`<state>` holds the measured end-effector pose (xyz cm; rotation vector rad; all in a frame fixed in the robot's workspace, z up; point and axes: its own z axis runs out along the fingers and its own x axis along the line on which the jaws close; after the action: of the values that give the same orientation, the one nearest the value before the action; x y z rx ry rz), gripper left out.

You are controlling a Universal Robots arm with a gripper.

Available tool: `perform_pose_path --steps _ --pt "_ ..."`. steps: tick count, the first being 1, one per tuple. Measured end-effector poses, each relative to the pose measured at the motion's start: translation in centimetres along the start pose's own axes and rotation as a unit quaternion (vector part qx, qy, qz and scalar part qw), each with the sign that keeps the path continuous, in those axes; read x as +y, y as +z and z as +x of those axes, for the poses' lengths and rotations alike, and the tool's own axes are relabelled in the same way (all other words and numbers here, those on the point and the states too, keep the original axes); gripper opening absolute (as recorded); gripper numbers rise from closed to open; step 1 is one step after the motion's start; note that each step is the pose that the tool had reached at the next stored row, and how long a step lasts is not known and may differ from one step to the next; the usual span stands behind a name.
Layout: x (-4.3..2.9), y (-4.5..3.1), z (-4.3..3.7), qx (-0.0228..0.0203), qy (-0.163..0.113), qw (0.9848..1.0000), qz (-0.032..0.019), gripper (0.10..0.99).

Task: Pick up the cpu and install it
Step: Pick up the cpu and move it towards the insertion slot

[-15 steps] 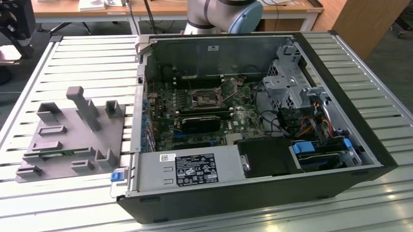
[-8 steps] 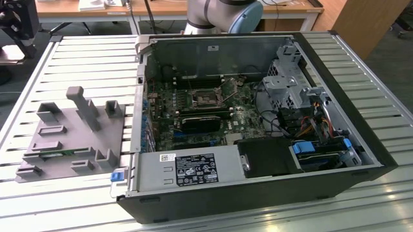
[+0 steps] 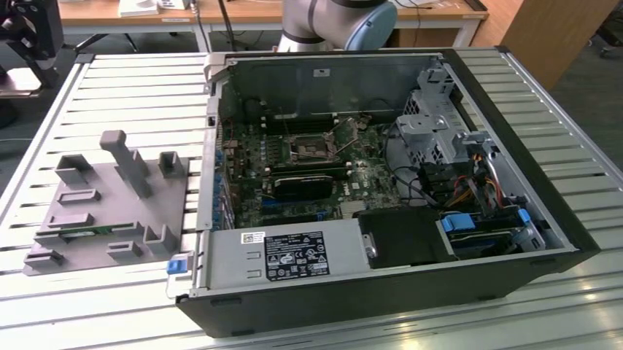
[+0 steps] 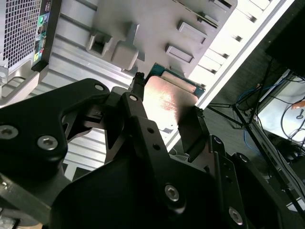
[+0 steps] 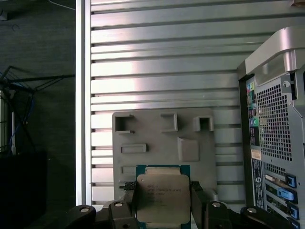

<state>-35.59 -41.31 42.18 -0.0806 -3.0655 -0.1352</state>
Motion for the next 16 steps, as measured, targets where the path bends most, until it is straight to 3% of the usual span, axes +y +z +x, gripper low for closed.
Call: perform_pose_path --steps 16 --pt "0.06 -0.07 -1.1 0.002 0.0 1.0 0.0001 0.541"
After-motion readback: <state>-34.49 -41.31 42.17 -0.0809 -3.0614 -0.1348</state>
